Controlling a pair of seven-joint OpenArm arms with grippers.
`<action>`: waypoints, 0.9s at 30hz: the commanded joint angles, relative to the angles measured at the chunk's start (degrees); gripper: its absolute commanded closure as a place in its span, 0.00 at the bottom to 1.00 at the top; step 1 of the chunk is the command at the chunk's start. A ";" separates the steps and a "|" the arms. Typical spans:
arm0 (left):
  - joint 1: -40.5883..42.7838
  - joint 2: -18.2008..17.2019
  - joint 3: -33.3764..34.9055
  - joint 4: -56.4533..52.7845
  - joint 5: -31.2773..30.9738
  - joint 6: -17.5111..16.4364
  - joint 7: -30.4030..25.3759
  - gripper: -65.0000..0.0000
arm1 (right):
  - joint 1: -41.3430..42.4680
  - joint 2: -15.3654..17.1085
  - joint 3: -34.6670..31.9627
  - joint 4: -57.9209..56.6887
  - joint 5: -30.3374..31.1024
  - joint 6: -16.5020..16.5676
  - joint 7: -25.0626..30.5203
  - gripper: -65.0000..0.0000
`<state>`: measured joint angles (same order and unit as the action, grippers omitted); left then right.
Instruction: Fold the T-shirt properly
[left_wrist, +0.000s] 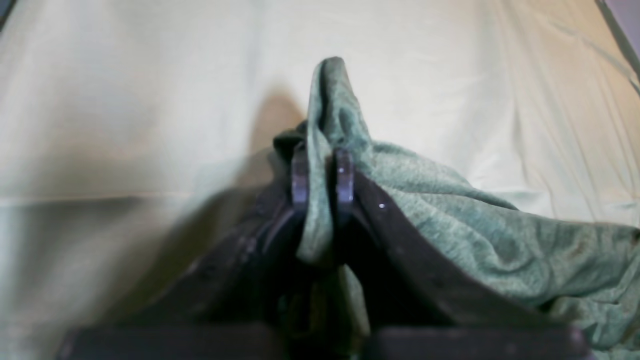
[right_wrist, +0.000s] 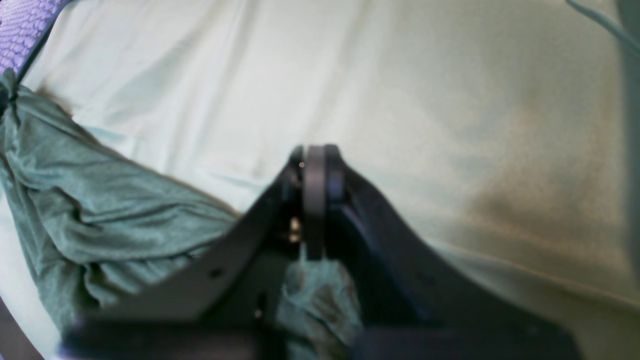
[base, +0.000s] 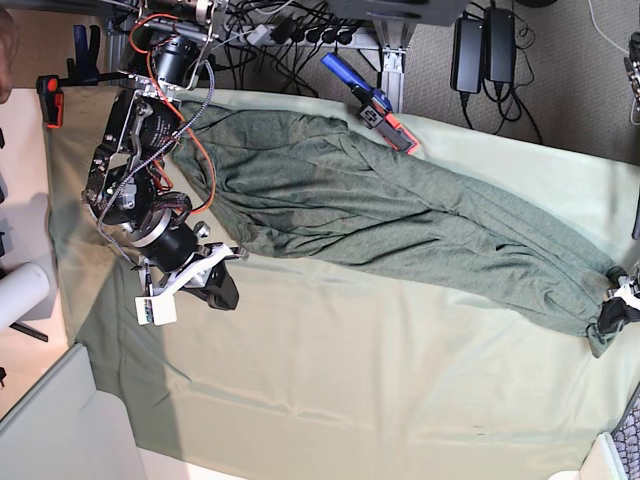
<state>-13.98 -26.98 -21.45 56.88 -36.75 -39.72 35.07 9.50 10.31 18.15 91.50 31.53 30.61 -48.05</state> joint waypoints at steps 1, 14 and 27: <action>-0.83 -0.96 -0.31 1.64 -1.16 -0.28 -1.25 1.00 | 1.09 0.46 0.26 0.96 0.76 0.26 1.53 1.00; 15.87 7.28 -0.24 35.85 -4.35 -0.28 2.99 1.00 | 1.11 0.46 0.26 0.96 0.46 0.28 1.75 1.00; 19.08 12.07 17.00 41.38 1.31 -0.28 4.63 1.00 | 1.09 0.46 0.26 0.96 0.42 0.26 1.75 1.00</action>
<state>5.87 -14.44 -4.10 97.17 -34.22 -39.46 40.71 9.50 10.31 18.15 91.50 31.09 30.61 -47.81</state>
